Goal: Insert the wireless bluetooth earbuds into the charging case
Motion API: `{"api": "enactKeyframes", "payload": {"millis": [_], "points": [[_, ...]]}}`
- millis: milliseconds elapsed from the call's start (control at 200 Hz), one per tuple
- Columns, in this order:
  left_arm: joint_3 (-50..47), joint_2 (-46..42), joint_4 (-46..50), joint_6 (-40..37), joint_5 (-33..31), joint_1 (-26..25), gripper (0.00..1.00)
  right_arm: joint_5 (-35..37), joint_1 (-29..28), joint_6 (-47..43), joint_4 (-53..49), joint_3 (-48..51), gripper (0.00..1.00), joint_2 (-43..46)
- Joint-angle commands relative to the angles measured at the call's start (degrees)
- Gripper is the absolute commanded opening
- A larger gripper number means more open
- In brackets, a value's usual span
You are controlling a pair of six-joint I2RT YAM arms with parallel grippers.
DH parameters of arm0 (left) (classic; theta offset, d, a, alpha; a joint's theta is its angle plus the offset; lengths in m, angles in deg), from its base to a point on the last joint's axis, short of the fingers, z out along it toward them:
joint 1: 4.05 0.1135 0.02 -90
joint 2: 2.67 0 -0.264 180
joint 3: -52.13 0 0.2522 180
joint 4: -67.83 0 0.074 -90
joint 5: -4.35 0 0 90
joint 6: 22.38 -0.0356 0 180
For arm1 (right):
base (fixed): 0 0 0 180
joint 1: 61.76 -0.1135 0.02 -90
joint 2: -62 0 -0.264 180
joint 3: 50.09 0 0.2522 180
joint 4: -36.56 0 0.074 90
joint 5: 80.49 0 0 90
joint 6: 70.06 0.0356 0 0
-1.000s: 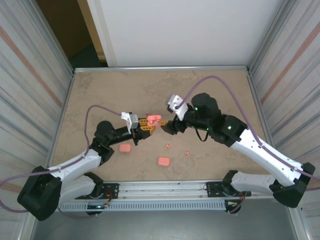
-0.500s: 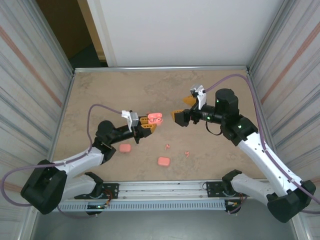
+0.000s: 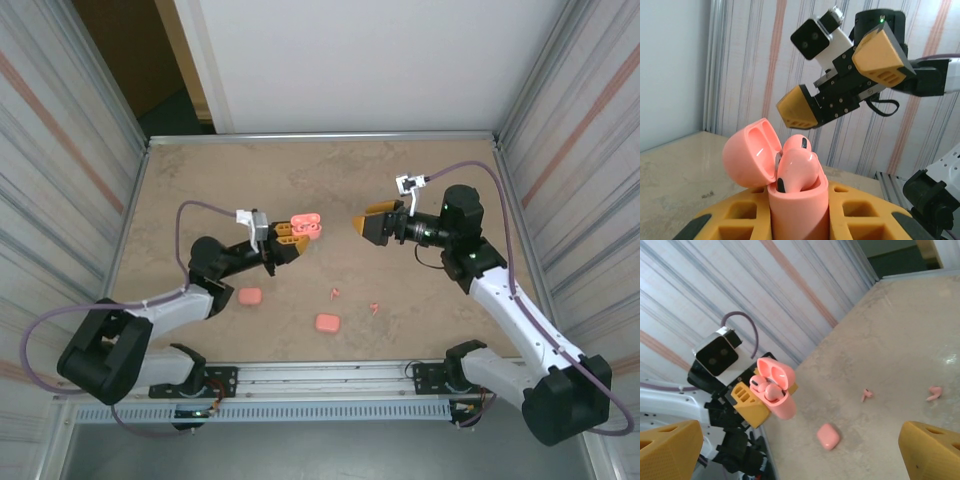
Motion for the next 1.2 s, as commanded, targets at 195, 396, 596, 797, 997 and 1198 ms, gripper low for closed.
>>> {"api": "enactKeyframes", "payload": {"millis": [195,396,596,797,997,1198], "points": [[4.9,3.0,-7.9,4.4,6.5,0.9,0.00,-1.6,-3.7,4.1,7.7,-0.5,0.99,-1.7],[5.7,2.8,-8.0,4.3,7.8,0.9,0.00,-0.4,-6.0,4.0,8.4,-1.9,0.99,-3.8],[6.3,2.9,-7.9,4.4,8.4,0.9,0.00,-0.8,-8.7,3.0,8.5,-4.3,0.99,-6.0],[6.5,3.4,-7.9,4.7,8.9,0.7,0.00,-0.9,-10.6,1.8,8.0,-6.4,0.99,-7.5],[6.5,3.5,-7.9,4.7,8.9,0.7,0.00,-1.5,-11.9,1.0,7.4,-8.6,0.99,-9.1],[6.5,3.9,-7.9,4.7,8.9,0.6,0.00,-1.8,-13.9,-0.7,5.1,-10.5,0.99,-10.3]]}}
